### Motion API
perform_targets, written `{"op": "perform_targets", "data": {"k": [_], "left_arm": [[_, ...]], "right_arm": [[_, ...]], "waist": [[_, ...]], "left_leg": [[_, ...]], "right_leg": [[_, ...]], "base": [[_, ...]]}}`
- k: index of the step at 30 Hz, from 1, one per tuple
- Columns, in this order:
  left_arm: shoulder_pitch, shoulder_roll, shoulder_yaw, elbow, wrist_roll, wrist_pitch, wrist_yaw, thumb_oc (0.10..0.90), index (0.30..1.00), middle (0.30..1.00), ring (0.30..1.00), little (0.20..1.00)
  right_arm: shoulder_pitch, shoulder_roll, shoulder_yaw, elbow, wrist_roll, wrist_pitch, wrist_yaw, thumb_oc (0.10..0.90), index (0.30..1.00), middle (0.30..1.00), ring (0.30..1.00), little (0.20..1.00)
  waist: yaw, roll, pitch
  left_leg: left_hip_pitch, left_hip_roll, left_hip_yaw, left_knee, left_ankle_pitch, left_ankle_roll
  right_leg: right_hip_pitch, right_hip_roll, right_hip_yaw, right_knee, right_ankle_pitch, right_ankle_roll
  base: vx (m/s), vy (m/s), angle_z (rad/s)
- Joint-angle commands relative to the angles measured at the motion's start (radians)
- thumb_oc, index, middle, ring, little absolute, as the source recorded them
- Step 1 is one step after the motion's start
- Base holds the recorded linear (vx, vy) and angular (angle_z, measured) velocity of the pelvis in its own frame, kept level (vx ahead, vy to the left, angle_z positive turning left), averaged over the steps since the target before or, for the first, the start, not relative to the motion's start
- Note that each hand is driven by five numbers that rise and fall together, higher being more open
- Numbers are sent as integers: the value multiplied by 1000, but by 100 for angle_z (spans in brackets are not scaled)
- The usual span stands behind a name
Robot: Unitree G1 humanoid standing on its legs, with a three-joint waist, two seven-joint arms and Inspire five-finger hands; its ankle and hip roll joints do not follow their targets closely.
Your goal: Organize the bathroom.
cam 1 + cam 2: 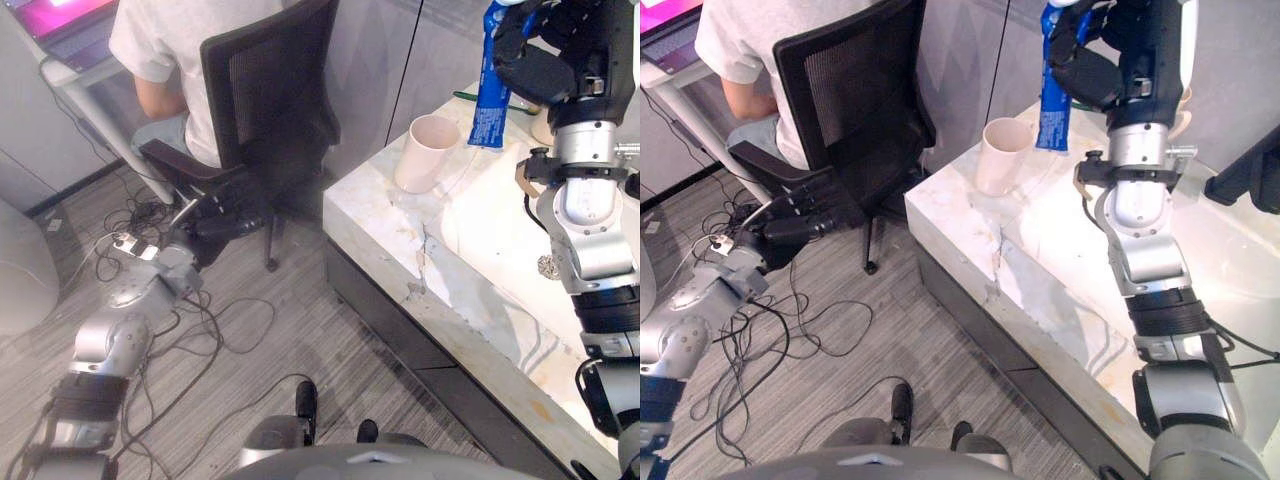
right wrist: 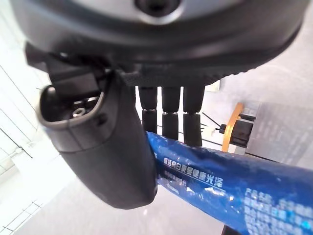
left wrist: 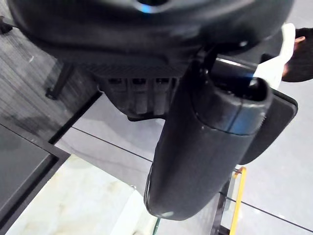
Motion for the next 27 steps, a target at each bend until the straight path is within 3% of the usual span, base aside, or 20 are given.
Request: {"op": "perform_targets", "data": {"k": [1,3,5,7,8,11,17,27], "left_arm": [[5,38,92,-43,3,-70,-26,800,900,900,900,900],[4,36,89,-39,1,-79,-33,800,900,900,900,900],[-6,21,76,-40,9,-76,-37,800,900,900,900,900],[-14,13,63,-43,6,-73,-28,800,900,900,900,900],[-20,10,59,-57,8,-60,-15,800,900,900,900,900],[-21,1,42,-63,6,-63,-13,800,900,900,900,900],[22,-18,17,-75,5,-103,-5,800,900,900,900,900],[74,-28,43,-97,3,-84,-20,800,900,900,900,900]], "right_arm": [[-93,-38,-67,-34,-29,-143,-39,400,300,300,300,300],[-98,-36,-69,-25,-18,-155,-41,400,300,300,300,300],[-100,-27,-73,-11,-30,-167,-48,400,300,300,300,300],[-100,-24,-74,-14,-31,-167,-48,400,300,300,300,300],[-92,-31,-79,-27,-47,-161,-60,400,300,300,300,300],[-83,-46,-87,-46,-30,-162,-55,400,300,300,300,300],[-126,-81,-54,1,32,-144,-8,400,300,300,300,300],[-65,-33,-38,-45,18,-106,14,400,300,300,300,300]], "waist": [[50,-14,-163],[51,-8,-149],[43,-7,-131],[33,-6,-125],[17,-10,-118],[5,-16,-111],[25,-31,-139],[33,-28,-163]], "left_leg": [[65,8,62,-3,-84,-31],[67,5,65,-3,-80,-24],[76,5,44,-3,-78,-28],[83,9,27,-3,-77,-36],[96,8,10,-3,-84,-41],[102,4,-6,-3,-92,-32],[94,10,13,-3,-100,-35],[83,12,48,-3,-105,-37]], "right_leg": [[-116,-33,-7,144,99,102],[-161,-46,10,282,125,103],[-207,-39,34,300,147,94],[-226,-30,34,247,158,92],[-253,-16,42,130,174,99],[-261,-1,64,124,189,104],[-169,23,74,14,152,78],[-121,31,77,-34,132,66]], "base": [[52,63,-3],[13,65,-3],[47,1,-7],[87,-65,11],[96,-81,30],[49,-53,37],[12,-43,16],[37,-13,-8]]}}
